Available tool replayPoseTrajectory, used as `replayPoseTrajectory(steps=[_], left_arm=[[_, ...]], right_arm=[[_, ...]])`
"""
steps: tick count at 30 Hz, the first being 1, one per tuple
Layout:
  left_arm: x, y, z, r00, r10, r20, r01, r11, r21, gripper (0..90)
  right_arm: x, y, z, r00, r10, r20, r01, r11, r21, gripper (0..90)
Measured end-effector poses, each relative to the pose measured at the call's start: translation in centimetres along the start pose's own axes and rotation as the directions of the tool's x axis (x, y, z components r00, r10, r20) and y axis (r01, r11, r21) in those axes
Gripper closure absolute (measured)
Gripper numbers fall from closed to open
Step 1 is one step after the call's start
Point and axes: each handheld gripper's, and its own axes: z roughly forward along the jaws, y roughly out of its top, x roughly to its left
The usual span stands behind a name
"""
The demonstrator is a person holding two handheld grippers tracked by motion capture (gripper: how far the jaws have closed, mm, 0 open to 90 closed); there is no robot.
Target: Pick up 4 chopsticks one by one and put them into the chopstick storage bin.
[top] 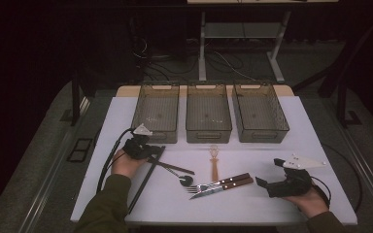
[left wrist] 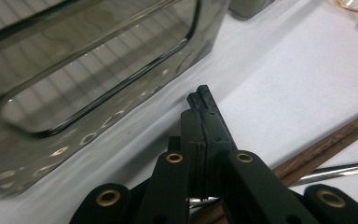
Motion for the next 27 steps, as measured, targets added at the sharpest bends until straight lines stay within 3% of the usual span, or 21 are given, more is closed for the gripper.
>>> replayPoseTrajectory(steps=[12,27], left_arm=[[-2.1,1.0,1.1,0.9966,0.072,0.039,-0.073,0.997,0.023,90.0],[-3.9,1.7,1.9,0.9915,0.104,0.079,-0.105,0.9943,0.017,90.0]], right_arm=[[0.0,0.0,0.0,1.0,-0.002,0.0,0.002,1.0,0.001,1.6],[0.0,0.0,0.0,1.0,-0.002,0.001,0.002,1.0,-0.003,1.6]])
